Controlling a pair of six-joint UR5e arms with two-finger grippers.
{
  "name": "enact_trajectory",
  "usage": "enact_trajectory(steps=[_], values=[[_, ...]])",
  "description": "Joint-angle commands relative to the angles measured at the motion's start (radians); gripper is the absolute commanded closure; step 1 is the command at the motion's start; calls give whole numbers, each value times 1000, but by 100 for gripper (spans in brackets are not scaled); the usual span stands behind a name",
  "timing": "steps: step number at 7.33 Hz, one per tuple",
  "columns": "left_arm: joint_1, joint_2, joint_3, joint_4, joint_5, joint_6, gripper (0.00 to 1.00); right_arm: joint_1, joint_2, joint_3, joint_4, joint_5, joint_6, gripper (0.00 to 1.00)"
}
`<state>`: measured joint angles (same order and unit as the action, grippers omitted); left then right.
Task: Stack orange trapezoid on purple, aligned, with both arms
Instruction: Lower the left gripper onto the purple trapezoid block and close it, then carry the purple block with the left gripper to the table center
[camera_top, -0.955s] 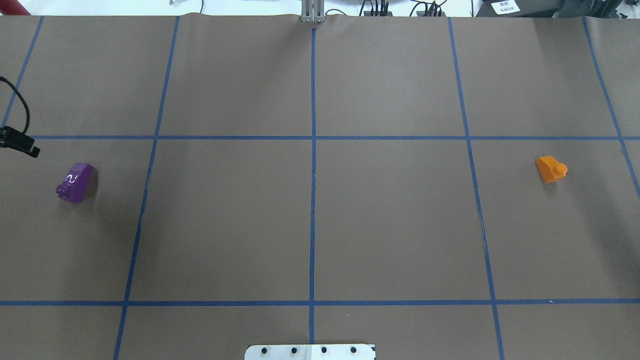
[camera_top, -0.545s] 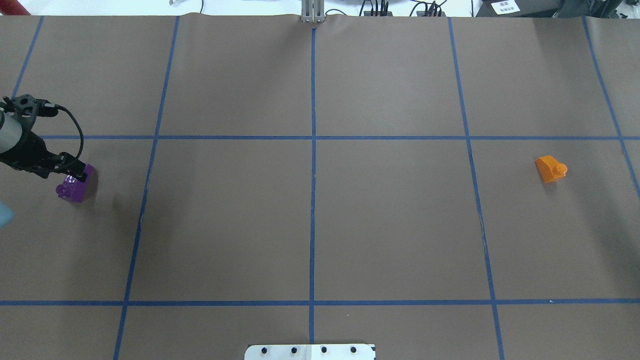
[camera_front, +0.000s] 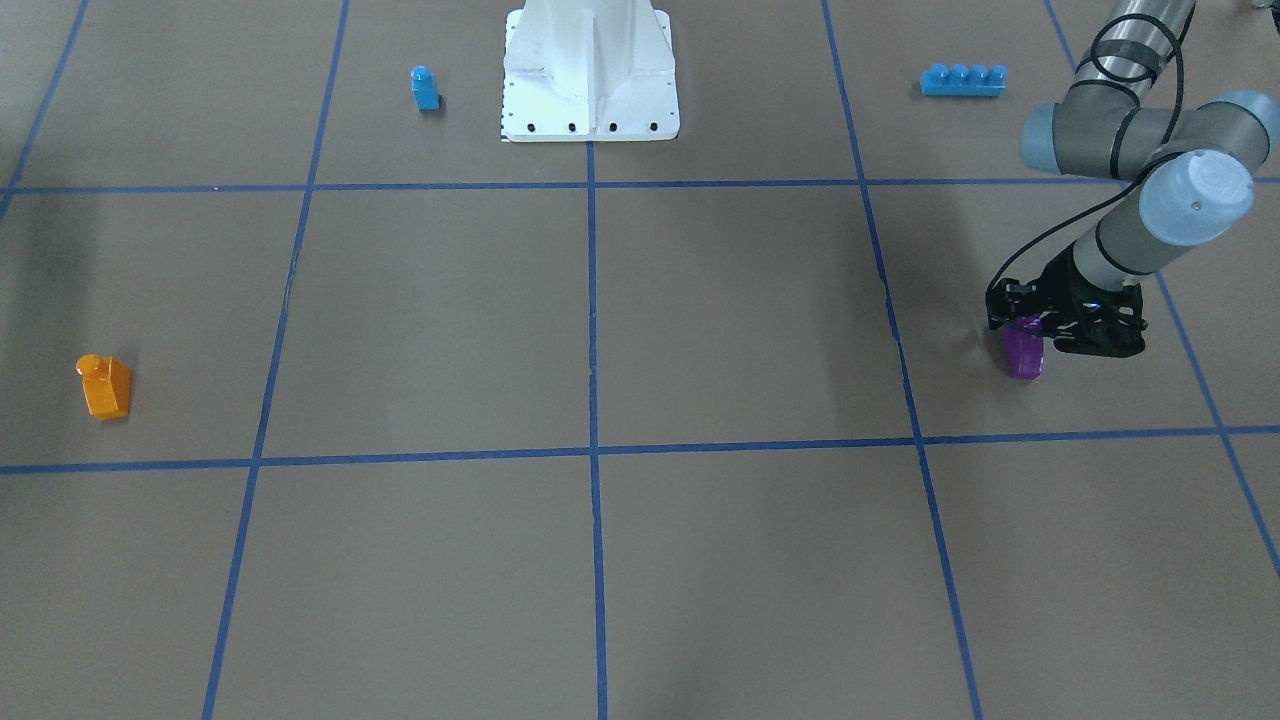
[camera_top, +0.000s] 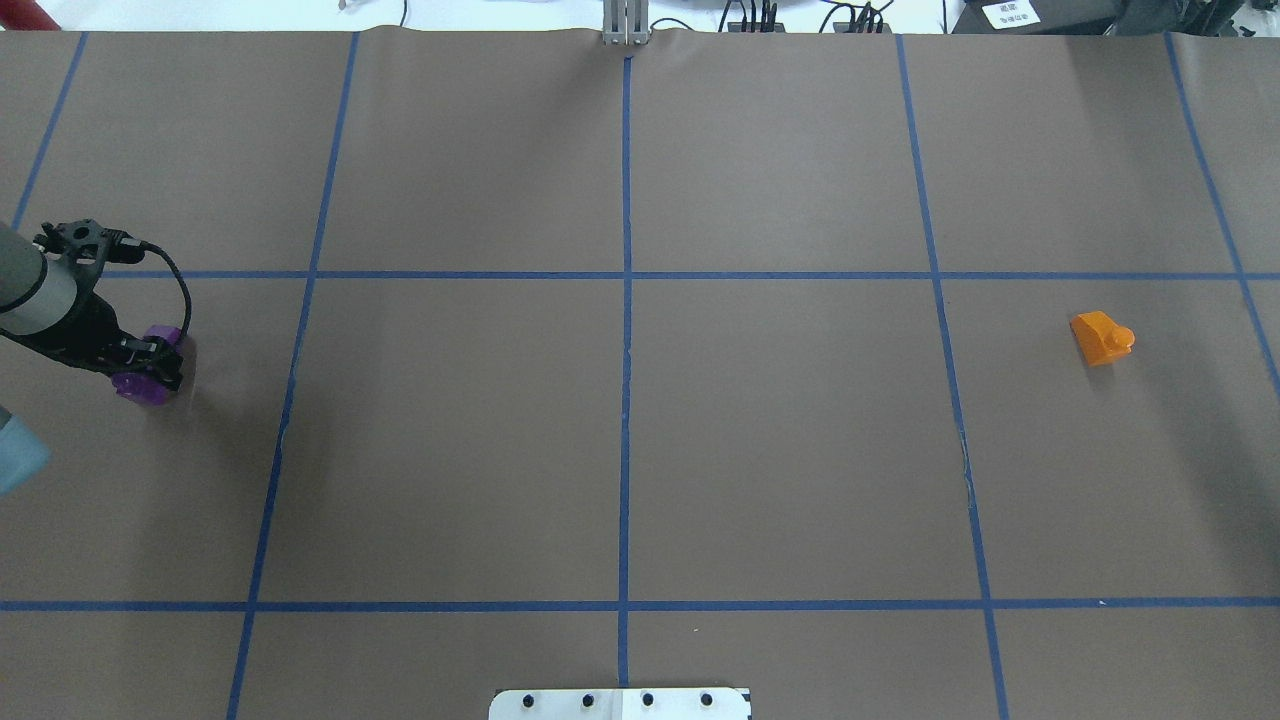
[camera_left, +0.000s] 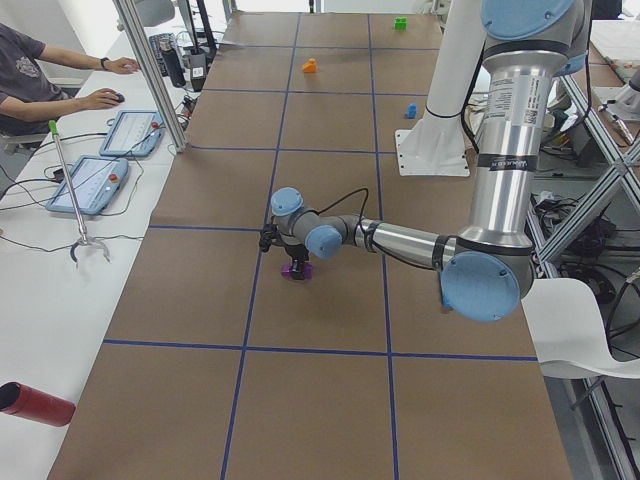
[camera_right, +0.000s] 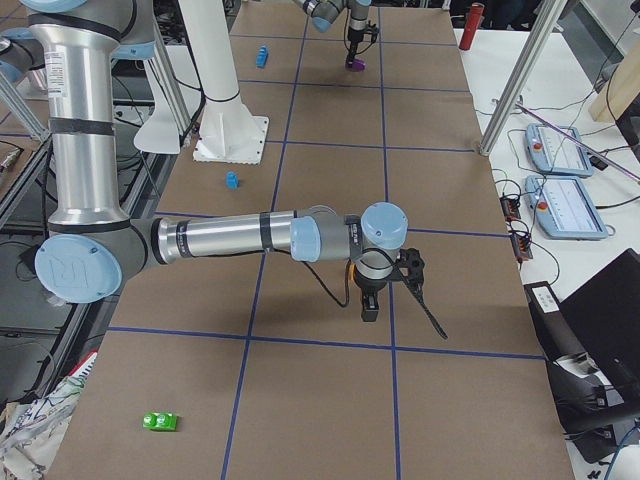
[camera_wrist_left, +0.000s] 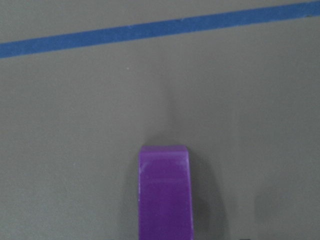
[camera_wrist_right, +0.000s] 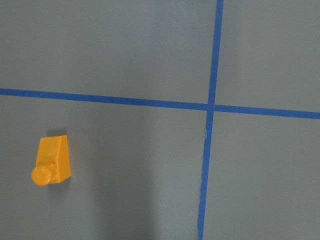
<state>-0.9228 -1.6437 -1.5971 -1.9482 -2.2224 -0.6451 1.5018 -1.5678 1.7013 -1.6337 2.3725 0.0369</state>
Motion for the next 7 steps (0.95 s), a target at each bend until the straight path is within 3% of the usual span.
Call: enact_trajectory(steps=[1,2,4,7], values=[[1,-5,-9,21,-6,-2,100,0,0,0,0,2,0,0],[1,-34,-56,90,-44,-4,100,0,-1,0,0,4,0,0],[4,-218,-118,277,-52,-54,100,0,0,3,0,2,0,0],[224,-507,-65,293,-7,-376,100,-21,-4,4,2,1,5,0]])
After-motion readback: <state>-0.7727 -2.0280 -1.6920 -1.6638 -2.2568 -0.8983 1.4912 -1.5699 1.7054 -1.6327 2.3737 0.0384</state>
